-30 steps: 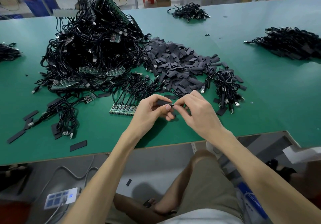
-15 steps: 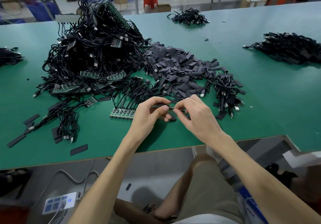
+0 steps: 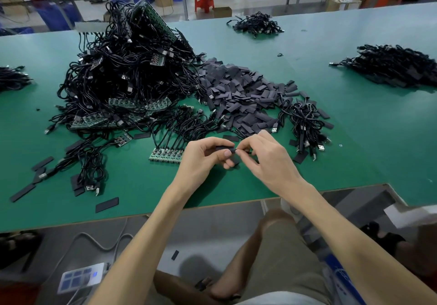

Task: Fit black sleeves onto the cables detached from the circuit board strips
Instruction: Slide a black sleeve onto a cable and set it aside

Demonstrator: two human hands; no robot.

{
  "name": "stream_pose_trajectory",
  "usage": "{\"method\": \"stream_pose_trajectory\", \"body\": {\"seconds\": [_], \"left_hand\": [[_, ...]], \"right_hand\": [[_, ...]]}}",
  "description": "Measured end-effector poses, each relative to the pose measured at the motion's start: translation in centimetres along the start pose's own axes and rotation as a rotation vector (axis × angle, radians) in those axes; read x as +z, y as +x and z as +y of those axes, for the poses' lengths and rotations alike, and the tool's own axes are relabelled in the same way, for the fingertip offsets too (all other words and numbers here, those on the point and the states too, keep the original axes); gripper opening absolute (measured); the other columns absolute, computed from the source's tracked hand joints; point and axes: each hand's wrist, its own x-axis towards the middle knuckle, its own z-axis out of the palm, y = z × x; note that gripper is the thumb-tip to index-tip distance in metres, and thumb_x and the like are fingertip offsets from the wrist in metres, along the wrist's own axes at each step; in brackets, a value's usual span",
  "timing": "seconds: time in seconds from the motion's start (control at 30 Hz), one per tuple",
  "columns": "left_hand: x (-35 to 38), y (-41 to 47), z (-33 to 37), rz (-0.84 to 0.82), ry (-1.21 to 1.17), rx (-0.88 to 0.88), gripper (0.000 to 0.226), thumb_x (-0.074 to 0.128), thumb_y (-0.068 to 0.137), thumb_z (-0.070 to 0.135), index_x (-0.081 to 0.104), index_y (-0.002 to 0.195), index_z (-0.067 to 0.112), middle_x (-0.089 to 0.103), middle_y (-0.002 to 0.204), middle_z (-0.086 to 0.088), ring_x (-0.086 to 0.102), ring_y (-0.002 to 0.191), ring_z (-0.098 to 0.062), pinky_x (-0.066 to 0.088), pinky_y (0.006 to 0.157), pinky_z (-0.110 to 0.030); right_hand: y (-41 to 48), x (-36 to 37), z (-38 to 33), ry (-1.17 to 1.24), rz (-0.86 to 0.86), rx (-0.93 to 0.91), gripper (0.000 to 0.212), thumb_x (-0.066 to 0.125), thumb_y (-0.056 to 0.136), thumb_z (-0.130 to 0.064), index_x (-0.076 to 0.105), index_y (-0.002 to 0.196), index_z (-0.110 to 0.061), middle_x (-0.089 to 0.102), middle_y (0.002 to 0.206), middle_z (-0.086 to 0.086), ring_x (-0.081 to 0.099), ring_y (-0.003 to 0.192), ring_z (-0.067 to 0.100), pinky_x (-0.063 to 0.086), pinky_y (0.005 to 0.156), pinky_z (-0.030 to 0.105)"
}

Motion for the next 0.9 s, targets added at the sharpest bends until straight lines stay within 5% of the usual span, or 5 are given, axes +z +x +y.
{"method": "stream_pose_trajectory", "body": {"seconds": [0.4,0.9], "left_hand": [[0.03,0.03,-0.04,0.057,0.015,0.013,0.015,0.062,0.094,-0.008,0.070,0.106,-0.005,0.071,0.072,-0.014,0.066,0.061,-0.020,0.054,0.065,-0.023],[-0.11,0.07,-0.52,0.004,-0.014,0.006,0.016,0.066,0.092,-0.004,0.070,0.108,-0.006,0.072,0.077,-0.025,0.069,0.065,-0.025,0.058,0.069,-0.028]], "right_hand": [[0.20,0.00,-0.08,0.029,-0.020,0.003,0.011,0.070,0.097,-0.014,0.070,0.101,-0.003,0.069,0.093,0.002,0.057,0.091,0.023,0.054,0.077,0.041],[0.14,-0.31,-0.23,-0.012,-0.022,-0.026,0.009,0.071,0.095,-0.012,0.070,0.094,-0.003,0.069,0.086,0.002,0.057,0.084,0.023,0.052,0.073,0.038]]}}
